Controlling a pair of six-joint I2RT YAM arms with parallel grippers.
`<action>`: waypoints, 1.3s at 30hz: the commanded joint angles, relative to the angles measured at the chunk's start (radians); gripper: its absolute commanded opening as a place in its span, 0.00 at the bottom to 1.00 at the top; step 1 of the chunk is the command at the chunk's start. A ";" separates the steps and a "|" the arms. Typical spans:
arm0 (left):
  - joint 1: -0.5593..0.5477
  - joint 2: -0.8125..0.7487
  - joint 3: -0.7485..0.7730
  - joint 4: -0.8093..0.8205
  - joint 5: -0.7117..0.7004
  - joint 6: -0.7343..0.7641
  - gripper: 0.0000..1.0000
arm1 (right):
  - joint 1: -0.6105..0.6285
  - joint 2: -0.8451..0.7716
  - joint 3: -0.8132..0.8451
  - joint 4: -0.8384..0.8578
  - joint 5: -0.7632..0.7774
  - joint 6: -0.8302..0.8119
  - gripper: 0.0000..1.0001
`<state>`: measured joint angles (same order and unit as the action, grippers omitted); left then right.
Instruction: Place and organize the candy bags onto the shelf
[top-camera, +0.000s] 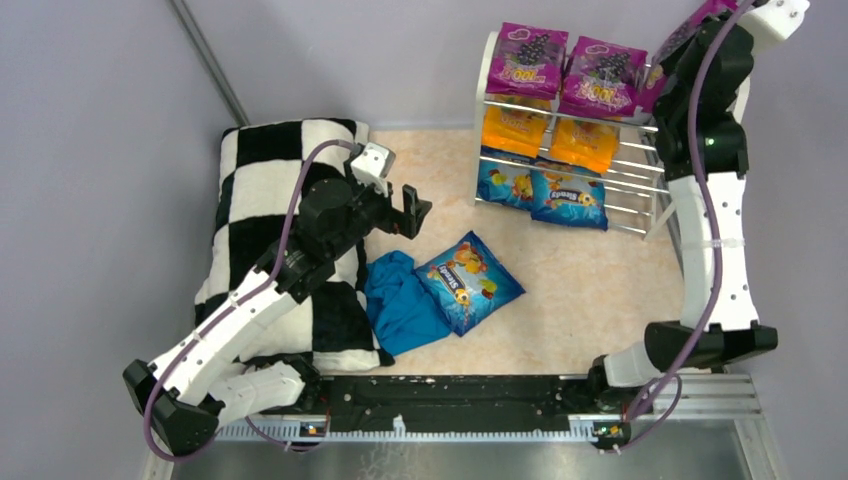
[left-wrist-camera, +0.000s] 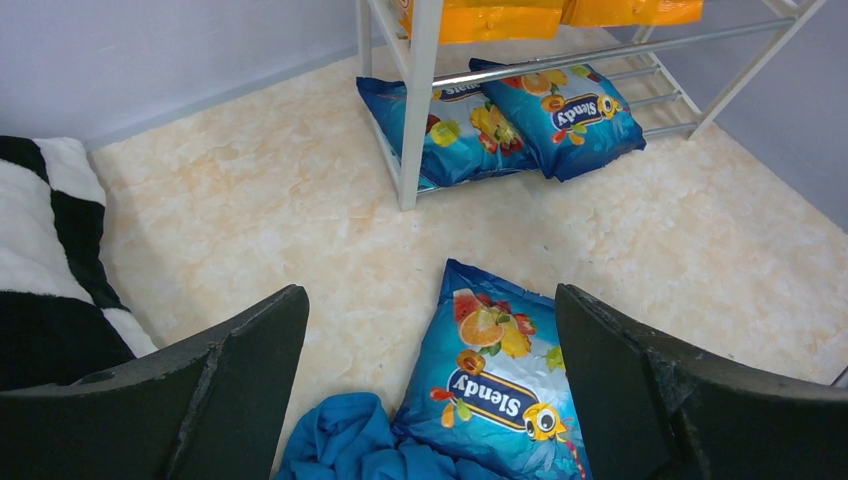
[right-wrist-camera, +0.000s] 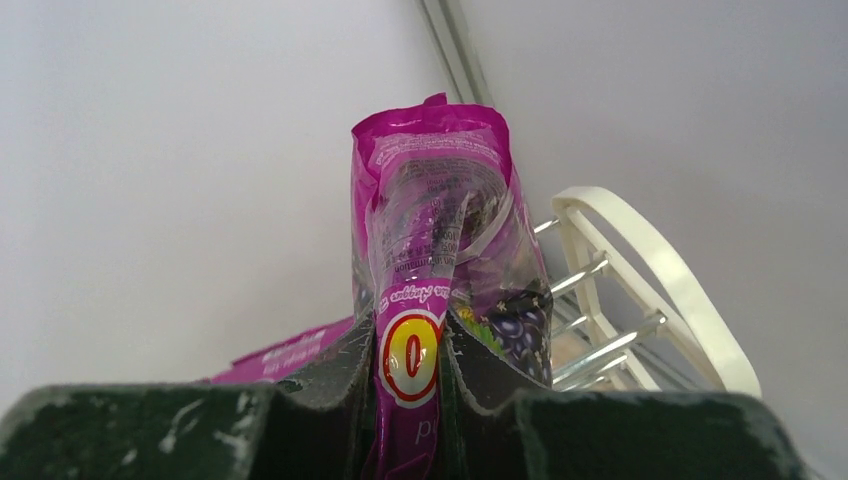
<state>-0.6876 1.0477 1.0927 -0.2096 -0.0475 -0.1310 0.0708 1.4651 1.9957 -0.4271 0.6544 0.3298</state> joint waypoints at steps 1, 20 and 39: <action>0.009 -0.001 -0.007 0.050 -0.020 0.015 0.99 | -0.162 0.009 0.114 0.057 -0.186 0.261 0.00; 0.011 0.034 -0.011 0.056 -0.003 0.000 0.99 | -0.420 0.008 -0.283 0.354 -0.738 0.833 0.00; 0.026 0.019 -0.026 0.070 0.022 -0.018 0.99 | -0.419 -0.086 -0.380 0.219 -0.701 0.807 0.46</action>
<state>-0.6682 1.0828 1.0794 -0.1986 -0.0372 -0.1398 -0.3542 1.4521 1.5597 -0.1467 -0.0471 1.2488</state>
